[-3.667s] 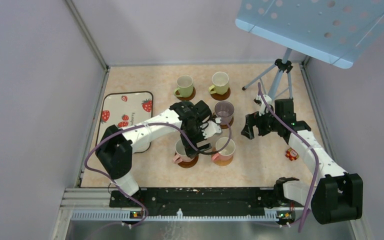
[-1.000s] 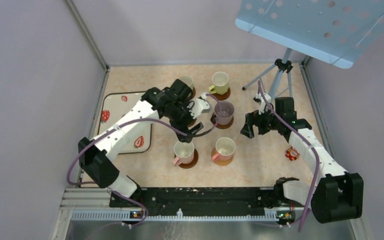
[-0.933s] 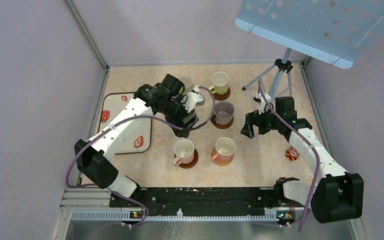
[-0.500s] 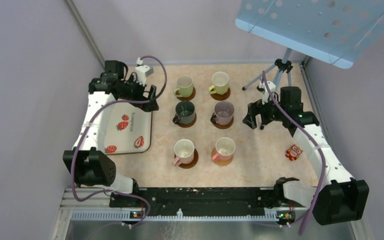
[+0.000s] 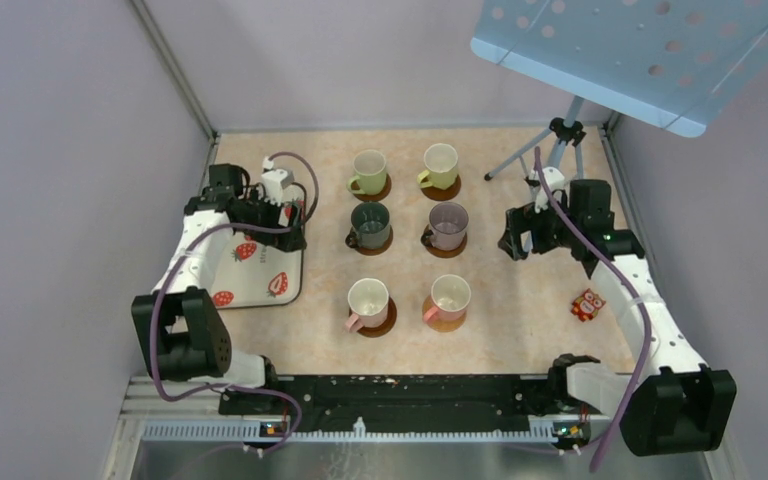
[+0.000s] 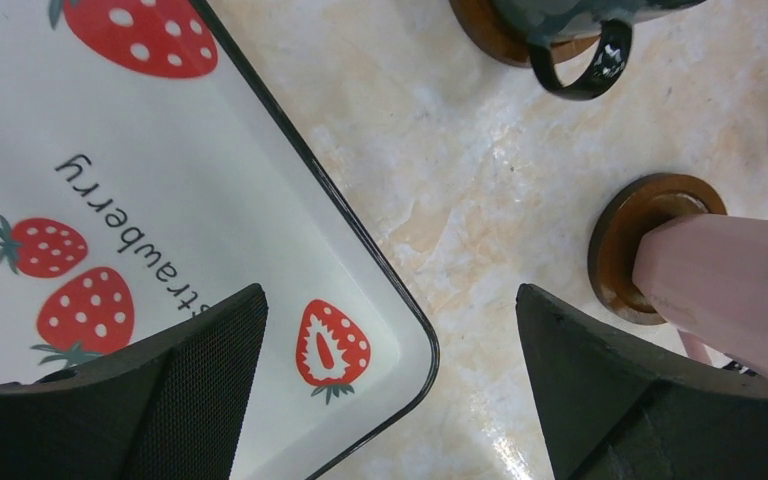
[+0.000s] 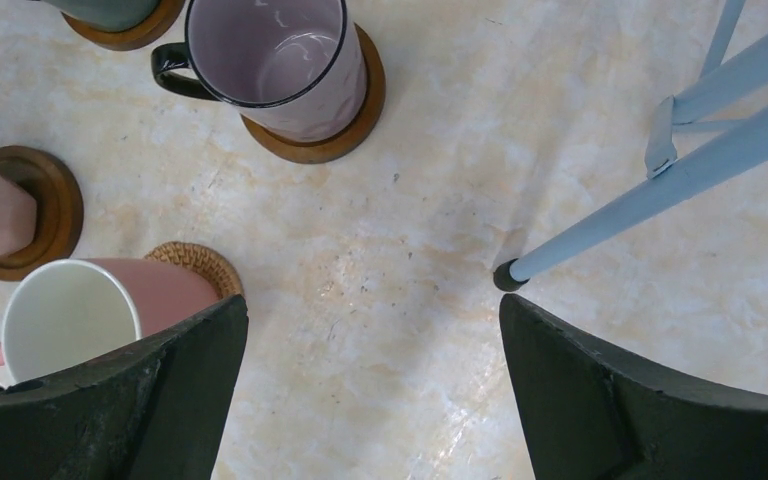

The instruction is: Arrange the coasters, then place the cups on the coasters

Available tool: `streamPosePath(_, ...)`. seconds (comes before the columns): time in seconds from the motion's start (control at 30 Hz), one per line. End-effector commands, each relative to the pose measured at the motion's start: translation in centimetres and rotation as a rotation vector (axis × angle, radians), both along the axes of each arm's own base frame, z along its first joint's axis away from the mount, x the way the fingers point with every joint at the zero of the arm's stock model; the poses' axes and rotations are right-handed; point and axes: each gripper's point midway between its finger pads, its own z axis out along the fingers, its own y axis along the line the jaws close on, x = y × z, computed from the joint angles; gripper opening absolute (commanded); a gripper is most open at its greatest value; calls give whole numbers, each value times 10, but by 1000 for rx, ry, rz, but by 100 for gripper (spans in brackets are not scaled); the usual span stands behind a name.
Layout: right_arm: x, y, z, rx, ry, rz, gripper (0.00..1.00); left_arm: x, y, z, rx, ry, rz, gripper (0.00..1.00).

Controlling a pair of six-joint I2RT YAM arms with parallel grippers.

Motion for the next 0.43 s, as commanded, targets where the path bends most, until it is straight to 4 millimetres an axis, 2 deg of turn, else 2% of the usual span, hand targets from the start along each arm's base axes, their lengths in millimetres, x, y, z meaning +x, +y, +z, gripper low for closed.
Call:
streamPosePath(0.0, 3, -7, -6, -9, -8, -24, 95, 8, 11, -10, 38, -51, 28, 99)
streamPosePath(0.2, 4, -9, -14, -2, 5, -39, 95, 6, 9, -8, 16, -63, 25, 99)
streamPosePath(0.4, 3, -9, -6, -5, -11, -39, 95, 8, 10, 3, 30, -78, 16, 99)
